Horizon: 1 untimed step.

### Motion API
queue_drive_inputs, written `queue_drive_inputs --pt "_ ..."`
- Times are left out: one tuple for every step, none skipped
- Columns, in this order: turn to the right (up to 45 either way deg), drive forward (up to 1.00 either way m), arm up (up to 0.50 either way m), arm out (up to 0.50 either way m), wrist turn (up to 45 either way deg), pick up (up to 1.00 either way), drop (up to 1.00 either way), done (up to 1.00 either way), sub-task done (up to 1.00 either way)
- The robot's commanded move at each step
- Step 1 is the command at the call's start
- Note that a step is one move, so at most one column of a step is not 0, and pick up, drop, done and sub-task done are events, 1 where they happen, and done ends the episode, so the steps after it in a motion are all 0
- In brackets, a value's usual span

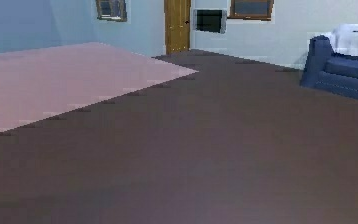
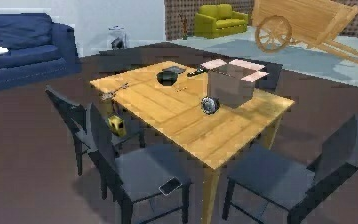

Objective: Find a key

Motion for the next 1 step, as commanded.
queue_drive_inputs --pt "3.0 0.00 0.00 0.00 0.0 0.00 0.00 0.00 0.00"
